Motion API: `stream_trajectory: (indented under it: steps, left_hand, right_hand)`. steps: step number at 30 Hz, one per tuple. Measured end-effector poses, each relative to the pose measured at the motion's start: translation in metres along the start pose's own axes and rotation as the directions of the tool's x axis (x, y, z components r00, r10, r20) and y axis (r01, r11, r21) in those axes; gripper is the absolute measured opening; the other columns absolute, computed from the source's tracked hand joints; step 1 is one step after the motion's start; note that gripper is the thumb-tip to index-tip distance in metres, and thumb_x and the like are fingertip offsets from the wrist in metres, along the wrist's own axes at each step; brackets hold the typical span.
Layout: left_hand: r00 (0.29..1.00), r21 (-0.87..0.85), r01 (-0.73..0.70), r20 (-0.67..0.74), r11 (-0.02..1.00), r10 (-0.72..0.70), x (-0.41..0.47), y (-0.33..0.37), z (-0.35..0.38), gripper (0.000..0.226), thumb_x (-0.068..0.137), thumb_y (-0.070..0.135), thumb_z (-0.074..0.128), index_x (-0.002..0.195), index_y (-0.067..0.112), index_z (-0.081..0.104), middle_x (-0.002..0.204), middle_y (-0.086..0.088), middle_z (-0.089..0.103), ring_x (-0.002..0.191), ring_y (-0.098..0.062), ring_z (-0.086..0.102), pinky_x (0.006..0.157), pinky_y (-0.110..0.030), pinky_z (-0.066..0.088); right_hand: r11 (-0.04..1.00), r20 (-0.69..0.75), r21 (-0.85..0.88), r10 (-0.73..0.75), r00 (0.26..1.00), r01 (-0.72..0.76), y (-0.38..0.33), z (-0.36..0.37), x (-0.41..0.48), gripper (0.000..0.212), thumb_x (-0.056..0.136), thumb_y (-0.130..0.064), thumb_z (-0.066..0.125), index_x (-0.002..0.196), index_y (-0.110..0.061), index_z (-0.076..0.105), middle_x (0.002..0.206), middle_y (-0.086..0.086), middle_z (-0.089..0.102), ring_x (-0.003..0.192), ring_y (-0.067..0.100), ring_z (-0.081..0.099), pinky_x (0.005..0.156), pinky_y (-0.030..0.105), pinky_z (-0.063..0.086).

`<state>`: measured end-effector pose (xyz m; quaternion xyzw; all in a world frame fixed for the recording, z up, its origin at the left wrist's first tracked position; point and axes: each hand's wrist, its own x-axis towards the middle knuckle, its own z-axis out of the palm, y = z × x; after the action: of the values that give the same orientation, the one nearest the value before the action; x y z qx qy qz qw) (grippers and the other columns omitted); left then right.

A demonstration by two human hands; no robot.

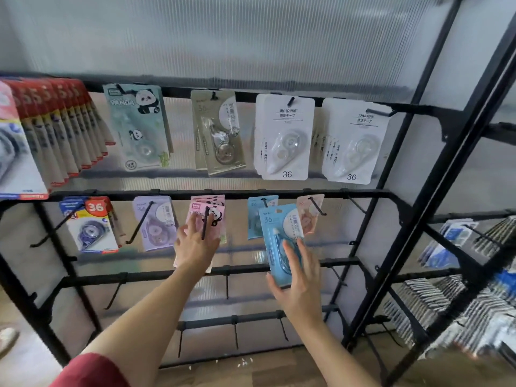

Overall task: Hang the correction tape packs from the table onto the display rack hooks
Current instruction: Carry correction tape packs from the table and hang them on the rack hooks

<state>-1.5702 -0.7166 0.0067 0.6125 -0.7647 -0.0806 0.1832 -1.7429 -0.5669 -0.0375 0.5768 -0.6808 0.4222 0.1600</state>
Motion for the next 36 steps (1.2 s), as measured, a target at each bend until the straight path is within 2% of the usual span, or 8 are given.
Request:
stream_trajectory:
  steps: [5,10,13,18,22,26,32,36]
  left_hand:
    - [0.999,-0.064,-0.05,0.017,0.997,0.051,0.022,-0.005,0.001,0.061,0.098,0.031,0.042,0.151,0.034,0.013,0.159,-0.001,0.001,0.139,-0.035,0.012,0.111,-0.053,0.027]
    - [0.981,-0.002,-0.107,0.162,0.994,0.106,0.035,-0.014,0.009,0.075,0.098,0.038,0.047,0.153,0.032,-0.003,0.159,-0.001,-0.018,0.147,-0.033,-0.01,0.119,-0.053,0.006]
    - [0.973,0.055,-0.164,0.175,0.985,0.152,0.036,-0.026,0.001,0.079,0.097,0.038,0.051,0.154,0.023,-0.001,0.16,-0.002,-0.015,0.147,-0.032,-0.005,0.119,-0.049,0.008]
    - [0.969,0.062,-0.209,0.151,0.976,0.198,0.014,-0.039,-0.008,0.08,0.097,0.04,0.049,0.152,0.026,-0.008,0.16,-0.004,-0.016,0.147,-0.031,-0.007,0.119,-0.047,0.002]
    - [0.975,0.014,-0.192,0.116,0.981,0.189,-0.003,-0.034,-0.006,0.087,0.096,0.04,0.052,0.151,0.026,-0.013,0.16,-0.008,-0.012,0.147,-0.031,-0.006,0.118,-0.046,0.0]
    - [0.973,0.007,-0.195,0.127,0.981,0.193,-0.022,-0.028,-0.001,0.084,0.096,0.041,0.05,0.153,0.023,-0.01,0.16,-0.007,-0.015,0.147,-0.029,-0.009,0.118,-0.044,-0.002]
    - [0.965,-0.021,-0.223,0.138,0.975,0.223,-0.039,-0.027,0.008,0.084,0.096,0.043,0.05,0.152,0.027,-0.011,0.16,-0.006,-0.013,0.147,-0.031,-0.005,0.118,-0.045,0.001]
    - [0.964,-0.036,-0.223,0.141,0.974,0.226,-0.042,-0.027,0.009,0.081,0.096,0.05,0.046,0.152,0.027,-0.009,0.16,-0.005,-0.013,0.148,-0.029,-0.006,0.118,-0.044,0.0]
  right_hand:
    - [0.999,-0.019,-0.042,0.025,1.0,-0.026,-0.004,0.003,0.0,0.069,0.084,-0.056,0.051,0.142,-0.021,0.036,0.146,0.008,0.035,0.122,0.037,0.049,0.09,0.05,0.048]
    - [0.998,-0.017,-0.051,0.043,0.999,-0.044,-0.007,0.002,0.001,0.069,0.085,-0.056,0.051,0.143,-0.022,0.034,0.146,0.007,0.032,0.122,0.037,0.048,0.088,0.052,0.051]
    - [0.996,-0.005,-0.061,0.069,0.998,-0.069,-0.011,0.003,0.0,0.07,0.084,-0.055,0.051,0.143,-0.023,0.034,0.147,0.007,0.031,0.124,0.039,0.047,0.088,0.056,0.05]
    - [0.997,-0.051,-0.011,0.082,0.995,-0.082,-0.02,0.0,-0.001,0.07,0.082,-0.05,0.056,0.141,-0.02,0.034,0.14,0.017,0.043,0.122,0.036,0.048,0.092,0.053,0.049]
    - [0.992,-0.112,0.057,0.119,0.986,-0.113,-0.025,0.001,-0.015,0.067,0.082,-0.045,0.06,0.14,-0.018,0.038,0.138,0.017,0.044,0.121,0.033,0.047,0.09,0.053,0.05]
    - [0.994,-0.069,0.02,0.104,0.992,-0.103,-0.026,0.003,-0.038,0.066,0.082,-0.046,0.058,0.139,-0.02,0.039,0.141,0.013,0.038,0.117,0.035,0.049,0.081,0.055,0.052]
    - [0.995,-0.051,-0.016,0.093,0.994,-0.094,-0.027,-0.001,-0.039,0.064,0.081,-0.048,0.056,0.136,-0.02,0.041,0.141,0.012,0.037,0.117,0.038,0.051,0.083,0.053,0.052]
    - [0.997,-0.009,-0.043,0.062,0.998,-0.062,-0.022,-0.005,-0.026,0.064,0.081,-0.047,0.055,0.137,-0.021,0.039,0.138,0.019,0.043,0.118,0.039,0.051,0.083,0.054,0.052]
